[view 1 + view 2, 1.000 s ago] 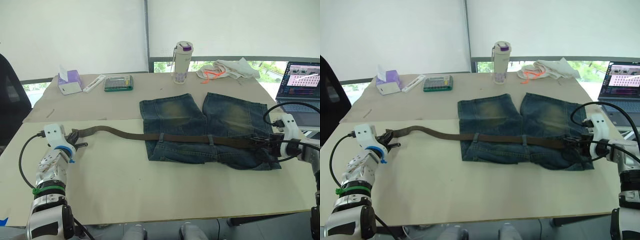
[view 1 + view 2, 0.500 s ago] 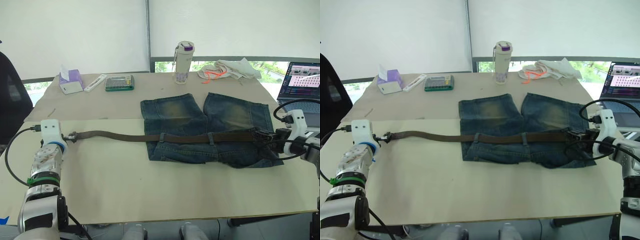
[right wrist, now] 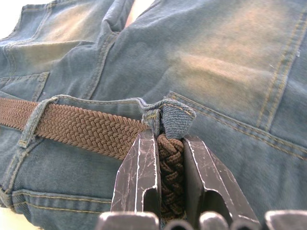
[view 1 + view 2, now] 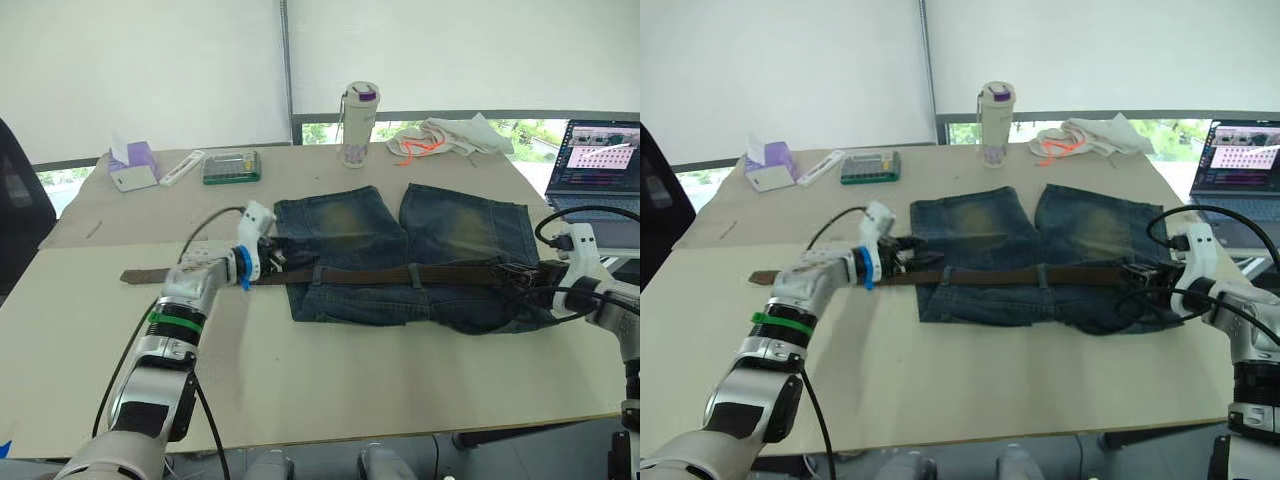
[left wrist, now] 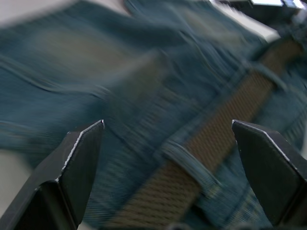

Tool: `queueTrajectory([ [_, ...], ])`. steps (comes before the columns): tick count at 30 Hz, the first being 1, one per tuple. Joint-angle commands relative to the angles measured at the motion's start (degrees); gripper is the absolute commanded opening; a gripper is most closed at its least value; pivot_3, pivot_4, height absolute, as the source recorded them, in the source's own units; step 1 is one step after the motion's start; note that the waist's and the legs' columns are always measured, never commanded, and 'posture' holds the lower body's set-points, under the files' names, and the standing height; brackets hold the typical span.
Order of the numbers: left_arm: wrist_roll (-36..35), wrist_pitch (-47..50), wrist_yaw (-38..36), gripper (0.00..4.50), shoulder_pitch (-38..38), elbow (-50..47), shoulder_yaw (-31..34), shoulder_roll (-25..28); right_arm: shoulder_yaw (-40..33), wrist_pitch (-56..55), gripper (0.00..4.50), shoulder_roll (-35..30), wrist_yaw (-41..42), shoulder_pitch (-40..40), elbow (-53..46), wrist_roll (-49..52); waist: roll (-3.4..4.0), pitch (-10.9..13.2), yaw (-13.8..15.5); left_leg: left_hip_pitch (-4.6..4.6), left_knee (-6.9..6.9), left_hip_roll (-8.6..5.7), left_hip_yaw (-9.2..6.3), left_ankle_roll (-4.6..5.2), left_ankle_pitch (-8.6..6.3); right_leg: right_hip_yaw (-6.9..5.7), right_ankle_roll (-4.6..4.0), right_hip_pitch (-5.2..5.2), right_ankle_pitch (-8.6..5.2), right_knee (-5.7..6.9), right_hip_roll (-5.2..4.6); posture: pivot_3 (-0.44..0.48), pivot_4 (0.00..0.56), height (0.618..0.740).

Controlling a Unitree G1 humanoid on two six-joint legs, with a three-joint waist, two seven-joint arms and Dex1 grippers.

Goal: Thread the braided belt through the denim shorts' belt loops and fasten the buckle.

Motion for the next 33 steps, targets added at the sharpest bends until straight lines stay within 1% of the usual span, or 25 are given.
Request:
queueTrajectory([
  [1,4.5,-5.7,-2.9,4.50,-3.3,6.9,-2.5,-0.8,-3.2,0.5,0.22,-0.1,-0.7,0.7,-4.2,2.2,0.01,0.0,0.1,0.00,0.00,-0.01,0.00,0.00,0.00,0.00,0.00,0.01,0.00,-0.01,-0.01,0.000,0.150,0.740],
  [3,6.0,-7.1,-5.2,4.50,-4.2,10.4,-3.6,-1.4,-3.8,0.9,0.22,0.0,-1.4,1.6,-5.5,2.7,0.00,0.0,0.1,-0.02,0.00,-0.02,0.00,0.00,0.00,0.00,0.01,0.04,0.00,-0.07,-0.02,0.000,0.150,0.740],
  [6,8.4,-10.8,-6.3,3.76,-5.3,15.2,-4.3,-2.3,-5.1,1.6,0.22,0.1,-2.4,3.0,-7.7,3.7,-0.01,0.0,0.3,-0.06,0.01,-0.06,0.01,0.00,0.00,0.01,0.02,0.03,0.00,-0.12,-0.07,0.000,0.150,0.740],
  [9,8.0,-14.3,-7.0,2.75,-6.4,18.0,-2.3,-4.0,-5.9,2.0,0.22,0.4,-3.3,4.2,-9.2,4.3,-0.01,0.0,0.6,-0.06,0.06,-0.06,0.00,0.00,0.00,0.01,0.02,0.04,0.00,-0.09,-0.08,0.000,0.150,0.740],
  [10,6.8,-14.0,-7.6,2.37,-6.8,18.5,-0.9,-4.7,-6.1,2.1,0.22,0.6,-3.5,4.6,-9.4,4.4,-0.02,0.0,0.8,-0.05,0.09,-0.06,0.00,0.00,0.00,0.01,0.02,0.04,0.00,-0.07,-0.08,0.000,0.150,0.740],
  [12,4.5,-12.4,-8.0,1.75,-7.5,19.5,2.1,-6.0,-6.2,2.0,0.22,0.9,-3.9,5.3,-9.8,4.5,-0.02,0.0,1.1,-0.05,0.10,-0.06,0.00,0.00,0.00,0.01,0.03,0.04,-0.01,-0.06,-0.07,0.000,0.150,0.740],
  [15,4.8,-14.0,-7.6,0.73,-7.7,21.0,3.8,-6.4,-6.2,1.9,0.22,1.3,-4.2,5.6,-10.0,4.7,-0.02,0.0,1.2,-0.07,0.11,-0.06,0.00,0.01,0.00,0.00,0.04,0.03,-0.02,-0.05,-0.07,0.000,0.150,0.740],
  [17,5.3,-15.7,-5.6,0.08,-8.5,23.3,5.1,-6.3,-5.5,1.2,0.22,1.9,-4.4,4.9,-9.5,4.5,-0.03,0.0,1.3,-0.06,0.11,-0.05,0.01,0.01,0.00,0.01,0.04,0.03,-0.01,-0.04,-0.06,0.000,0.150,0.740],
  [18,6.0,-17.0,-4.4,0.00,-9.0,24.5,5.5,-6.3,-5.0,0.9,0.22,2.3,-4.4,4.6,-9.2,4.4,-0.03,0.0,1.2,-0.04,0.11,-0.05,0.00,0.01,0.00,0.01,0.04,0.03,-0.02,-0.02,-0.06,0.000,0.150,0.740],
  [20,7.4,-19.9,-2.7,0.00,-10.0,26.7,5.5,-6.3,-3.6,0.0,0.22,3.1,-4.2,3.6,-8.6,3.9,-0.03,0.0,1.2,-0.03,0.11,-0.04,0.00,0.01,0.00,0.01,0.04,0.03,-0.02,-0.01,-0.05,0.000,0.150,0.740],
  [23,9.1,-24.6,3.2,0.00,-12.7,31.0,6.4,-6.6,-0.4,-2.7,0.22,5.8,-4.6,0.3,-5.9,2.0,-0.10,0.1,0.8,0.00,0.11,-0.04,0.02,0.01,0.00,0.02,0.04,0.03,-0.01,0.01,-0.04,0.000,0.150,0.740],
  [25,13.1,-30.2,11.3,0.00,-15.1,33.9,4.9,-6.5,3.1,-8.8,0.22,8.7,-6.2,-4.2,0.2,-2.2,-0.21,0.1,0.6,0.02,0.12,-0.04,0.01,0.01,0.00,0.02,0.04,0.02,-0.01,0.04,-0.03,0.000,0.150,0.740],
  [27,14.9,-32.6,15.7,0.00,-17.3,35.8,4.9,-6.8,5.7,-15.1,0.22,10.6,-7.0,-8.3,6.3,-6.1,-0.25,0.1,0.5,0.01,0.13,-0.04,0.00,0.00,0.00,0.02,0.04,-0.01,-0.01,0.08,-0.03,0.000,0.150,0.740],
  [31,15.1,-33.6,22.2,0.00,-21.4,38.2,7.8,-7.5,7.5,-27.6,0.22,14.0,-8.4,-17.0,19.9,-10.7,-0.29,0.2,0.4,-0.01,0.13,-0.09,0.00,0.00,0.00,0.02,0.04,-0.05,-0.01,0.41,-0.08,0.000,0.150,0.740],
  [33,15.6,-35.2,24.7,0.00,-23.1,38.7,8.8,-7.4,6.7,-37.3,0.22,15.3,-9.9,-21.6,27.9,-12.3,-0.29,0.2,0.2,-0.01,0.12,-0.09,-0.01,-0.01,0.00,0.02,0.04,-0.06,-0.01,0.44,-0.09,0.000,0.150,0.740],
])
